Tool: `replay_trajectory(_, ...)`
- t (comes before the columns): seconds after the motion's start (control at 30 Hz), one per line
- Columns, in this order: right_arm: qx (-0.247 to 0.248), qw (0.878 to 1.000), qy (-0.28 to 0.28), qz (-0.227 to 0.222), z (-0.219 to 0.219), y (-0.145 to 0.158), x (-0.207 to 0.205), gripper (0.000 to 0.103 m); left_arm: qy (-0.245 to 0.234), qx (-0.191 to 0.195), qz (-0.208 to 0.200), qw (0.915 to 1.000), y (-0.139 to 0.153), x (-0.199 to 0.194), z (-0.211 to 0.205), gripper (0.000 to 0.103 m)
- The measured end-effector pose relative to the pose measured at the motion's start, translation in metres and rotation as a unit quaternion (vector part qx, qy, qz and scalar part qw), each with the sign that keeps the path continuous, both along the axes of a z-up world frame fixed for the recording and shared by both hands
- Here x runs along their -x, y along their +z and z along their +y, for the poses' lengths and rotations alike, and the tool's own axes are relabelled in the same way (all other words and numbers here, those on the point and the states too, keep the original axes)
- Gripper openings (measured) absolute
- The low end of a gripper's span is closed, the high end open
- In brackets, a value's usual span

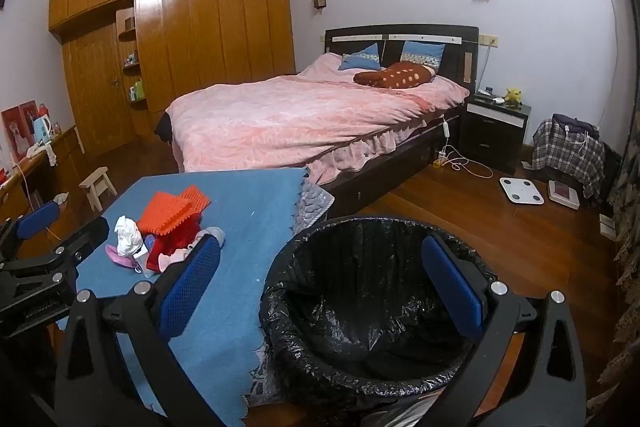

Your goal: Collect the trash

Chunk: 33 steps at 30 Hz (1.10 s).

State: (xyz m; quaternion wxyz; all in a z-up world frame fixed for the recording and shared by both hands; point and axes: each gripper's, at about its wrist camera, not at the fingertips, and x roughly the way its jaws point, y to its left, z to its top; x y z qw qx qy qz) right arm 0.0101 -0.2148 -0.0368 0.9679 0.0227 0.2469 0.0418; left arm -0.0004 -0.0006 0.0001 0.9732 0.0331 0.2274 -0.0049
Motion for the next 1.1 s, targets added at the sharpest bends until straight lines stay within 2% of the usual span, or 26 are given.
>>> replay_trajectory(1.1,-0.003,1.0,0.0,0.005,0.002,-0.001,-0.002,0.098,0.002,0.007,0.004,1.0,-0.002,-0.003,0.006,0.097)
